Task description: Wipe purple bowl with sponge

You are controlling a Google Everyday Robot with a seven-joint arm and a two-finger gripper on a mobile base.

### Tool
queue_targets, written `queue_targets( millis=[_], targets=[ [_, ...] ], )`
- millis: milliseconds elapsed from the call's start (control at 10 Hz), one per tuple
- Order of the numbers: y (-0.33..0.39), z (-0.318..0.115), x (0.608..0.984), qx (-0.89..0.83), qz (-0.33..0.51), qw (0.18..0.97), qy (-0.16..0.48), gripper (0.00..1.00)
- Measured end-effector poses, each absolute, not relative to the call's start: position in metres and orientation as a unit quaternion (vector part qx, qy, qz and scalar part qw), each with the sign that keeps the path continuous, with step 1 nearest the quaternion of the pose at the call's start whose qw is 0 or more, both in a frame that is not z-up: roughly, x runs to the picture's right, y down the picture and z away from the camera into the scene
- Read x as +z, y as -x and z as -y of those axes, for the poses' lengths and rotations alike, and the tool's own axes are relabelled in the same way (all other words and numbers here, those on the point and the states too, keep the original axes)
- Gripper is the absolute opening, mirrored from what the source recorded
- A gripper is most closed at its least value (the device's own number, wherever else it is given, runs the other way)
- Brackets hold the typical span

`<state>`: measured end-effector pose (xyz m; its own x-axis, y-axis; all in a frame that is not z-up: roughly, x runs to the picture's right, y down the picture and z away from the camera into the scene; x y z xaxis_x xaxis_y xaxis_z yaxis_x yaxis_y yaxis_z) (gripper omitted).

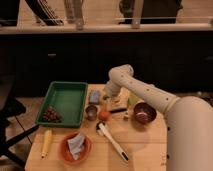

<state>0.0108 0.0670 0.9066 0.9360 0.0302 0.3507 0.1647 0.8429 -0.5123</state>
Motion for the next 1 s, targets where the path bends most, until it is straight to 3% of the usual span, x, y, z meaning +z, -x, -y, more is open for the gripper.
queue_targets(
  millis=[1000],
  targets=[
    [-0.005, -0.042, 0.893, -0.017, 0.187, 0.958, 0.215, 0.80]
  ],
)
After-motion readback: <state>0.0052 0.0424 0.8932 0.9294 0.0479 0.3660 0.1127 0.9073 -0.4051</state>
